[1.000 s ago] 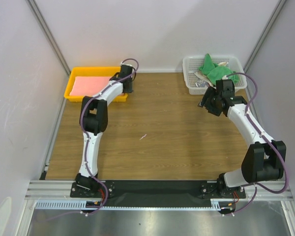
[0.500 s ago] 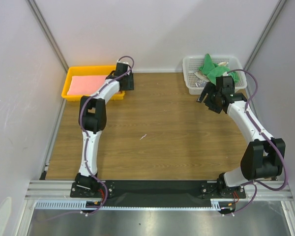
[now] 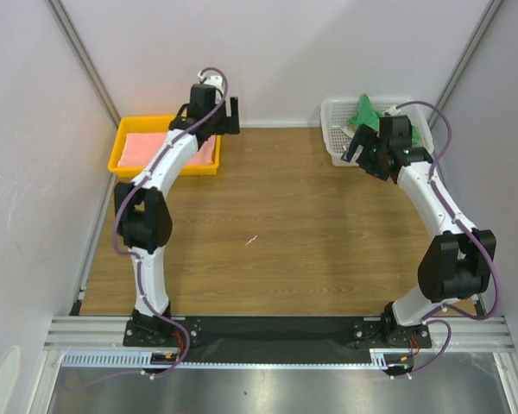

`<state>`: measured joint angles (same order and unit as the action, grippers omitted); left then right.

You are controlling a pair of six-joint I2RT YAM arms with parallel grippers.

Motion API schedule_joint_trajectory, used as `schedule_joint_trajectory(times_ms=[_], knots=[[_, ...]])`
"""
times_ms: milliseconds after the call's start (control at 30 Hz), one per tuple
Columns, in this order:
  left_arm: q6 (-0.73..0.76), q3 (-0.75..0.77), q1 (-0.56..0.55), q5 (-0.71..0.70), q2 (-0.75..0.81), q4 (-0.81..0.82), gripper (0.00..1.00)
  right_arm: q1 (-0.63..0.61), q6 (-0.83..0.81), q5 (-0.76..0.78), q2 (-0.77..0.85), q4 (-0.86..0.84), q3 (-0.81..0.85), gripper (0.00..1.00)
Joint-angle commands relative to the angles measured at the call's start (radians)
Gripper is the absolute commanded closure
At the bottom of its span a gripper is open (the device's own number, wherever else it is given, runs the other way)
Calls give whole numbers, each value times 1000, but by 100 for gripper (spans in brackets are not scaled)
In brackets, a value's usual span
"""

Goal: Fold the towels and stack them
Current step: Neatly place the folded towel into the bin

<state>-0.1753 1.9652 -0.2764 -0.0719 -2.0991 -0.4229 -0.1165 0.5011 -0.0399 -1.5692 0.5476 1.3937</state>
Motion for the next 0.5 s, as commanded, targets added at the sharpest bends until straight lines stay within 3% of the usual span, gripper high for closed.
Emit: schedule_joint_trajectory(times_ms=[0, 133, 267, 300, 400, 467], knots=[[-27, -61, -4, 38, 181, -4, 8, 6, -47, 2, -14, -20, 112, 8], [-75, -213, -7, 50, 333, -38, 5, 6, -65, 0, 6, -3, 137, 8], [-160, -550, -10, 46, 565, 126, 1, 8, -49, 29, 104, -173, -68, 7], [-197, -709, -10, 55, 665, 171, 0, 8, -42, -1, 130, -219, -182, 7], [-305, -981, -26, 90, 845, 327, 0, 3, -9, -51, 265, -423, -359, 6], [-337, -1086, -50, 46, 933, 381, 0, 3, 13, -64, 385, -537, -507, 4]])
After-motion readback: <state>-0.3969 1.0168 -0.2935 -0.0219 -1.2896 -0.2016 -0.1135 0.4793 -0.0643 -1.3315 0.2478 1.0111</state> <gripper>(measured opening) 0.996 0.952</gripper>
